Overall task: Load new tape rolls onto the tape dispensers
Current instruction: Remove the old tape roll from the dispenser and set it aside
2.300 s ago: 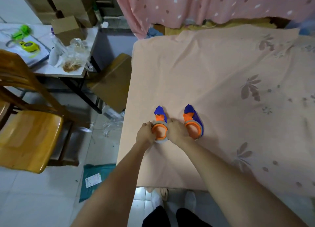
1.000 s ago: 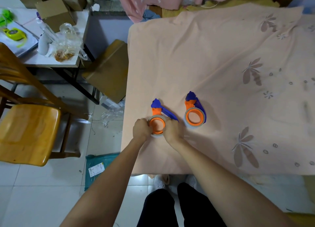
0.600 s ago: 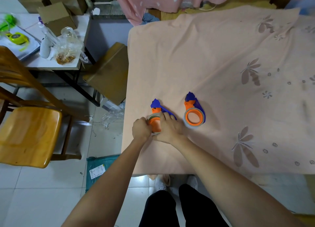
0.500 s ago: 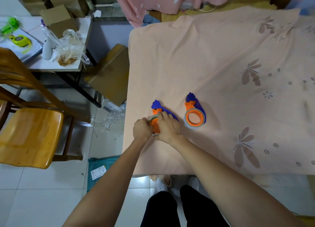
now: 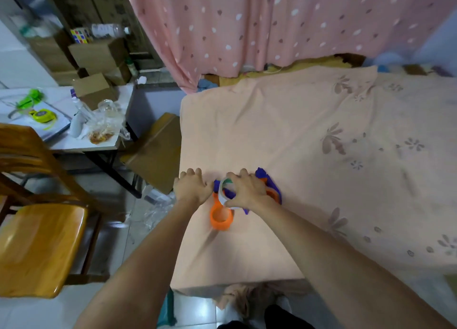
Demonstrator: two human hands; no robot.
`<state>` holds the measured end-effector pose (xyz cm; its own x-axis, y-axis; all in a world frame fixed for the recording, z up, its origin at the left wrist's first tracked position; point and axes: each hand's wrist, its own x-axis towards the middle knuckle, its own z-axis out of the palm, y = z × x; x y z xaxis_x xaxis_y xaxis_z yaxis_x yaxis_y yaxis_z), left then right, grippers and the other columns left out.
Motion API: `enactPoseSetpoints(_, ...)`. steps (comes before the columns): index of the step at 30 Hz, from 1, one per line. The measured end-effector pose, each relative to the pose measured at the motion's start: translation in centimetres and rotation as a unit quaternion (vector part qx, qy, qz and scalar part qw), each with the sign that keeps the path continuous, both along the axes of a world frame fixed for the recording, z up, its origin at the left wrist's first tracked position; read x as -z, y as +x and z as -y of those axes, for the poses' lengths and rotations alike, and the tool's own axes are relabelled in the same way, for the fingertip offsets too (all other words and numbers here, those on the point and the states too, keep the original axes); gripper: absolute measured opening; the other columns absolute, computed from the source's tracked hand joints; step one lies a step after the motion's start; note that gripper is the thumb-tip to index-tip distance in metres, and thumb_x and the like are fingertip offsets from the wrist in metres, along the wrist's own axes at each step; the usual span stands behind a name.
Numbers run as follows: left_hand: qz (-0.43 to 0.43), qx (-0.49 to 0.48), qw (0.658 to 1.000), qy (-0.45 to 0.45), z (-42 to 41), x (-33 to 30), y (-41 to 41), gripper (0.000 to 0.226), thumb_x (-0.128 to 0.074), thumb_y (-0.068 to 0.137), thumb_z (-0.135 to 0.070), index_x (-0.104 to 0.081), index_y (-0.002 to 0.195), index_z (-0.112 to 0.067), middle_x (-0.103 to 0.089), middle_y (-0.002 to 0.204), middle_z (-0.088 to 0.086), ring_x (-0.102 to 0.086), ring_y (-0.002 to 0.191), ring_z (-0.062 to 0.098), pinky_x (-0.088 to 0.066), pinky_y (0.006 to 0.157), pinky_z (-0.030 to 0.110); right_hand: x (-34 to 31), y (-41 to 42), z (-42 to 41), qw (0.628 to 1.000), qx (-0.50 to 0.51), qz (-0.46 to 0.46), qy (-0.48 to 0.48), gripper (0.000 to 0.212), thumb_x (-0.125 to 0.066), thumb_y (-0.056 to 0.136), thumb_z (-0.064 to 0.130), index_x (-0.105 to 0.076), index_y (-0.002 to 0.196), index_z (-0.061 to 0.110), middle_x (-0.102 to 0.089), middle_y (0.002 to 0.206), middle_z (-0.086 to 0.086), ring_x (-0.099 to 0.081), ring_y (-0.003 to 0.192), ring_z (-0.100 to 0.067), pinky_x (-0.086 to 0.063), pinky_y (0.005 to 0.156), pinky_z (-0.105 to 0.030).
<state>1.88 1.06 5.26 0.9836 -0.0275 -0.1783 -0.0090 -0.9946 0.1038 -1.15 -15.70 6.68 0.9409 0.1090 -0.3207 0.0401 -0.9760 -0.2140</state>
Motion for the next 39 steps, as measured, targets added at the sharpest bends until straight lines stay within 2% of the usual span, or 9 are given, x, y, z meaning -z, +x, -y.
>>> enactPoseSetpoints(2, 0.018, 0.047, 0.998, 0.036, 1.1, -1.9, 1.2, 0.048, -0.042, 0.085, -0.045, -0.055, 0.118, -0.012, -0.059, 0.119, 0.011, -0.052, 0.113, 0.031, -0.04, 0.089, 0.04, -1.9, 0.6, 1.7, 1.0, 0.021, 0.008, -0.006, 0.084, -0.075, 0.064, 0.055, -0.04, 0.136, 0.03, -0.047, 0.124, -0.009, -0.056, 0.108, -0.033, -0.046, 0.079, -0.036)
enactPoseSetpoints(8, 0.049, 0.183, 0.978, 0.087, 7.9, -7.6, 3.7, 0.049, -0.043, 0.083, -0.044, -0.054, 0.121, -0.013, -0.058, 0.12, 0.01, -0.051, 0.114, 0.03, -0.038, 0.093, 0.04, -8.1, 1.0, 9.0, 0.993, 0.097, 0.043, -0.043, 0.086, -0.075, 0.064, 0.056, -0.04, 0.138, 0.028, -0.047, 0.127, -0.011, -0.054, 0.115, -0.034, -0.047, 0.088, -0.037)
enactPoseSetpoints(13, 0.056, 0.24, 0.965, 0.09, 16.0, -11.4, 3.3, 0.051, -0.044, 0.083, -0.043, -0.051, 0.124, -0.013, -0.057, 0.123, 0.009, -0.05, 0.117, 0.03, -0.036, 0.095, 0.04, -12.6, -0.6, 15.9, 0.985, 0.153, 0.06, -0.061, 0.084, -0.075, 0.065, 0.056, -0.041, 0.134, 0.023, -0.047, 0.123, -0.013, -0.057, 0.11, -0.034, -0.043, 0.078, -0.033)
enactPoseSetpoints(21, 0.048, 0.305, 0.947, 0.09, 30.6, -15.3, -0.8, 0.053, -0.045, 0.083, -0.043, -0.049, 0.128, -0.016, -0.057, 0.126, 0.008, -0.049, 0.12, 0.028, -0.035, 0.096, 0.039, -16.6, -7.6, 29.2, 0.971, 0.213, 0.081, -0.065, 0.08, -0.074, 0.067, 0.057, -0.042, 0.131, 0.021, -0.047, 0.122, -0.007, -0.058, 0.107, -0.031, -0.043, 0.074, -0.033)
enactPoseSetpoints(25, 0.044, 0.336, 0.937, 0.087, 39.1, -16.2, -5.0, 0.053, -0.046, 0.083, -0.044, -0.049, 0.129, -0.017, -0.057, 0.126, 0.009, -0.049, 0.12, 0.029, -0.036, 0.096, 0.04, -17.9, -12.4, 37.2, 0.968, 0.233, 0.068, -0.067, 0.086, -0.074, 0.066, 0.061, -0.041, 0.136, 0.022, -0.048, 0.127, -0.007, -0.057, 0.113, -0.03, -0.046, 0.08, -0.035)
enactPoseSetpoints(28, 0.045, 0.355, 0.929, 0.088, 45.6, -16.6, -8.2, 0.051, -0.047, 0.082, -0.042, -0.05, 0.126, -0.016, -0.058, 0.121, 0.008, -0.051, 0.115, 0.028, -0.036, 0.092, 0.038, -18.8, -15.7, 43.1, 0.965, 0.247, 0.065, -0.065, 0.084, -0.074, 0.067, 0.059, -0.043, 0.133, 0.019, -0.048, 0.127, -0.009, -0.057, 0.111, -0.031, -0.044, 0.074, -0.033)
enactPoseSetpoints(32, 0.052, 0.371, 0.922, 0.094, 54.0, -17.3, -12.1, 0.047, -0.045, 0.084, -0.043, -0.049, 0.123, -0.016, -0.057, 0.121, 0.008, -0.05, 0.115, 0.028, -0.036, 0.094, 0.04, -19.1, -20.0, 50.7, 0.96, 0.268, 0.068, -0.046, 0.082, -0.074, 0.067, 0.056, -0.043, 0.132, 0.016, -0.044, 0.128, -0.009, -0.057, 0.11, -0.033, -0.043, 0.071, -0.034)
enactPoseSetpoints(36, 0.05, 0.395, 0.913, 0.088, 61.0, -18.2, -15.4, 0.046, -0.045, 0.086, -0.044, -0.048, 0.123, -0.016, -0.056, 0.123, 0.009, -0.048, 0.118, 0.029, -0.036, 0.097, 0.042, -19.4, -24.3, 57.5, 0.96, 0.264, 0.078, -0.054, 0.075, -0.064, 0.074, 0.058, -0.04, 0.139, 0.03, -0.044, 0.133, -0.003, -0.056, 0.112, -0.032, -0.046, 0.077, -0.035)
enactPoseSetpoints(39, 0.057, 0.413, 0.905, 0.087, 65.6, -18.8, -17.1, 0.045, -0.046, 0.085, -0.043, -0.049, 0.121, -0.016, -0.057, 0.122, 0.009, -0.049, 0.118, 0.029, -0.036, 0.096, 0.041, -19.4, -26.8, 61.9, 0.956, 0.282, 0.071, -0.049, 0.066, -0.061, 0.078, 0.055, -0.042, 0.139, 0.038, -0.045, 0.134, -0.001, -0.055, 0.114, -0.031, -0.042, 0.078, -0.034)
